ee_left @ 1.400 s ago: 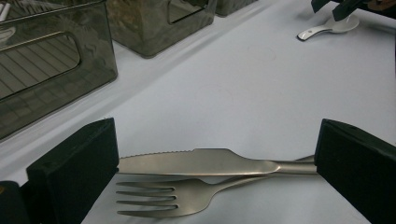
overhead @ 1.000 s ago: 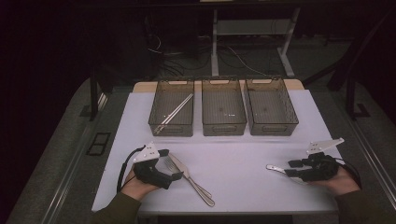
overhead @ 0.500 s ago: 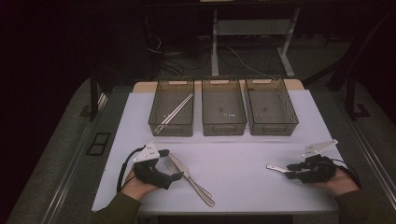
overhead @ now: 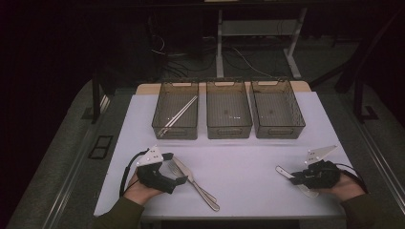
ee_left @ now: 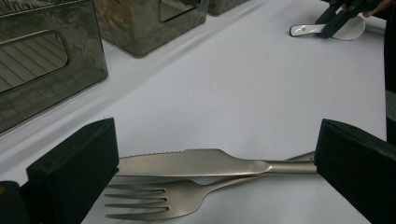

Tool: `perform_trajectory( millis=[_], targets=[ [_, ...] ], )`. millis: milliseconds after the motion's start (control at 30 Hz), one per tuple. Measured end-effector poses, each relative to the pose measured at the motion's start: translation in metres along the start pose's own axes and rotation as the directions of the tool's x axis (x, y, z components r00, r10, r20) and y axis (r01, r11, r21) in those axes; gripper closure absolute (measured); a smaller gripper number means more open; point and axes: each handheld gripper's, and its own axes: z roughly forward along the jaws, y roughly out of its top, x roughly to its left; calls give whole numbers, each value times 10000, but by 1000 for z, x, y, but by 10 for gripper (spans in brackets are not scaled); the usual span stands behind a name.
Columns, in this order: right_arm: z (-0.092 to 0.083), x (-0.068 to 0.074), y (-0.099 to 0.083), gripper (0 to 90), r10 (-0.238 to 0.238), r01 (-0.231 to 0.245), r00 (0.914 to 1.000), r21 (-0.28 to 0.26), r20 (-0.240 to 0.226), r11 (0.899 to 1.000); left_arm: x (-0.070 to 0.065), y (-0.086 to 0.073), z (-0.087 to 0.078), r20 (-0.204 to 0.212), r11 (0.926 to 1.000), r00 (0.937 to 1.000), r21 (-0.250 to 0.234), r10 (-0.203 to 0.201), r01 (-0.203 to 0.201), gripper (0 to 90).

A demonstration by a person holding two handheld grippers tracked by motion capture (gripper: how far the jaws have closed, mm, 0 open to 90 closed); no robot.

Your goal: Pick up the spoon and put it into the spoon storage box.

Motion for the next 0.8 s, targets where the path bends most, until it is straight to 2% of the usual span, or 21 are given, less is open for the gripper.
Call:
perform_trajectory(
  millis=[200, 333, 567, 700, 800],
  targets=[
    [2, 3, 2, 823, -108, 114, 9993, 156, -368, 9998, 0, 0, 0, 16, 10000, 10000, -19, -8, 8, 0],
    [3, 6, 4, 827, -189, 195, 9996, 297, -220, 9994, 0, 0, 0, 10, 10000, 10000, -6, -9, 9, 0],
    [3, 6, 6, 835, 54, -46, 9998, 424, -181, 9991, 0, 0, 0, -7, 10000, 10000, -28, -17, 17, 0],
    [1, 6, 8, 837, 138, -132, 9998, 352, -150, 9993, 0, 0, 0, -3, 10000, 10000, -1, -2, 2, 0],
    [-2, 5, 12, 837, 294, -293, 9994, 60, -160, 9996, 0, 0, 1, -4, 10000, 10000, -37, -16, 16, 0]
  ],
)
